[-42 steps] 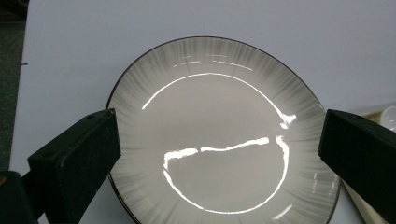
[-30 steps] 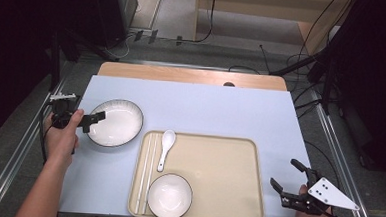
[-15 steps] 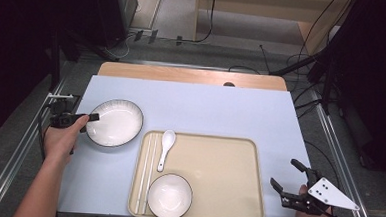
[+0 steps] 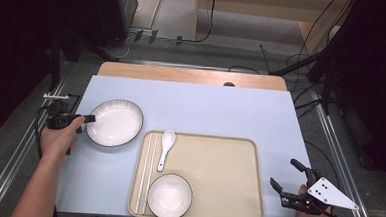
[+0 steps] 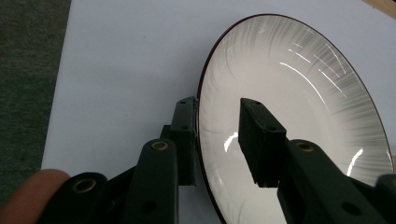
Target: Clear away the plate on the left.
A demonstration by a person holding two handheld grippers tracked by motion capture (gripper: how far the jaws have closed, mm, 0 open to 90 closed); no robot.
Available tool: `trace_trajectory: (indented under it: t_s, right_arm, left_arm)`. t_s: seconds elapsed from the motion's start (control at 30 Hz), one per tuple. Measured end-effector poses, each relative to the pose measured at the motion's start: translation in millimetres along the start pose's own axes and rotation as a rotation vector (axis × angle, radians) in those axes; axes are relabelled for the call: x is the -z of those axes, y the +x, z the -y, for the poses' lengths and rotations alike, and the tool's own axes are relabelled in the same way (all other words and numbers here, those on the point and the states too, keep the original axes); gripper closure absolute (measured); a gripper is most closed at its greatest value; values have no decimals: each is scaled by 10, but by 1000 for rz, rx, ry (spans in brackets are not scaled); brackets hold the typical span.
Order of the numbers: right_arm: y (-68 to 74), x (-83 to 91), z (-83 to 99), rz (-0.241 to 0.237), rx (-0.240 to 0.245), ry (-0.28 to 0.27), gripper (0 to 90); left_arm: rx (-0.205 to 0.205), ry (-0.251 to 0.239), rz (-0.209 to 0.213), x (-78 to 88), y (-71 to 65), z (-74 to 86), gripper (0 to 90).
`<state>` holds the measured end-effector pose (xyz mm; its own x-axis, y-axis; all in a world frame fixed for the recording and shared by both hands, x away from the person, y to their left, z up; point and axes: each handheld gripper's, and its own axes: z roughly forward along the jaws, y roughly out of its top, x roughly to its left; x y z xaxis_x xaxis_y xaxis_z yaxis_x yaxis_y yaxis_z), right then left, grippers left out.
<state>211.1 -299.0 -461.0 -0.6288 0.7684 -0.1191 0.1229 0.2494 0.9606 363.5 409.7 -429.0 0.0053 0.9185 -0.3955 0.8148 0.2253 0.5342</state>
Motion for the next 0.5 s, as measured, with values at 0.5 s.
trace_trajectory:
  t_s: [0.5]
  right_arm:
    - [2, -4, 3, -4, -3, 2, 130]
  left_arm:
    - [35, 73, 81, -106, 131, 106, 753]
